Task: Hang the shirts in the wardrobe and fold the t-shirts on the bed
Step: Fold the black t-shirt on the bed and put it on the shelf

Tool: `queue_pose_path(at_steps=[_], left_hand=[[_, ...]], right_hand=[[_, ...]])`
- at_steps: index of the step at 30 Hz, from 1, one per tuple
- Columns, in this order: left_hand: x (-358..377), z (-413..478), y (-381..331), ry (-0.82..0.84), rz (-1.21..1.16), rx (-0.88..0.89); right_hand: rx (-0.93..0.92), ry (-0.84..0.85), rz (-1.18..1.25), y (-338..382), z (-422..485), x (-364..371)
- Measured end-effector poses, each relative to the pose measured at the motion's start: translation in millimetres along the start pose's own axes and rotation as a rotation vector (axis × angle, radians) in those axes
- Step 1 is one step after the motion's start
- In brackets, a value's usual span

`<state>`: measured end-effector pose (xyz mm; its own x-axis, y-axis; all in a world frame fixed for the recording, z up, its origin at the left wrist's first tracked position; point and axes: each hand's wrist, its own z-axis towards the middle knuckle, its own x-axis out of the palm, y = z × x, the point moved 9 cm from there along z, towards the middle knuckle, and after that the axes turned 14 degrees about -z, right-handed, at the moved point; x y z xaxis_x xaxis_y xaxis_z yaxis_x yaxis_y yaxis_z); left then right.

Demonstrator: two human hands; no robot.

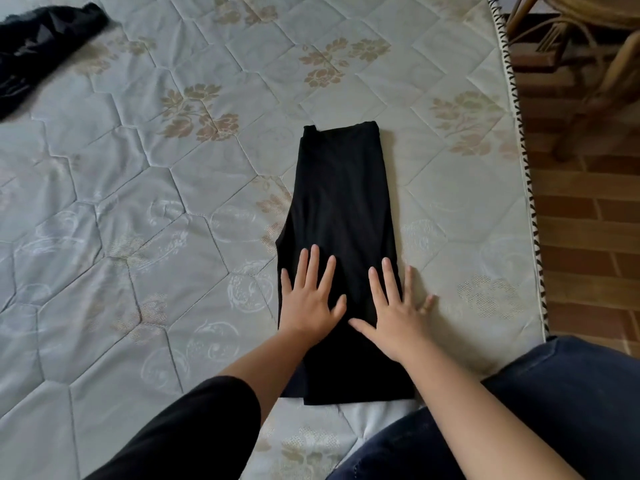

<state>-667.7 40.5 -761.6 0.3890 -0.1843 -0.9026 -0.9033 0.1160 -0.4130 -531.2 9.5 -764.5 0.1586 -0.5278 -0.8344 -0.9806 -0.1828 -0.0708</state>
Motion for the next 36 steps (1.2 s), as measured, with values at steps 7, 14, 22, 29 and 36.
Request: queue_pose_path(at_steps=[7,14,22,29,36], left_hand=[[4.9,-42.4,-1.0,0.047,0.059,-0.028],[7.3,-76.4,0.9,0.079,0.084,-0.042],[10.5,-108.4,5.2,0.122,0.057,-0.082],[-2.4,-121.7,-7.6,0.025,-0.076,-0.128],[-39.7,-133.9,46.3,-0.358,-0.679,-0.706]], right_hand=[[-0.046,0.089,-0.021,-0.4,-24.2,18.7],[-0.037,0.186,-0.020,-3.0,-40.1,25.7],[-0.037,0.191,-0.050,-7.2,-53.8,28.7],[-0.014,-0.095,0.151,-15.8,-59.4,-0.6],[0.239,0.074,0.882,-49.1,-62.8,27.3]])
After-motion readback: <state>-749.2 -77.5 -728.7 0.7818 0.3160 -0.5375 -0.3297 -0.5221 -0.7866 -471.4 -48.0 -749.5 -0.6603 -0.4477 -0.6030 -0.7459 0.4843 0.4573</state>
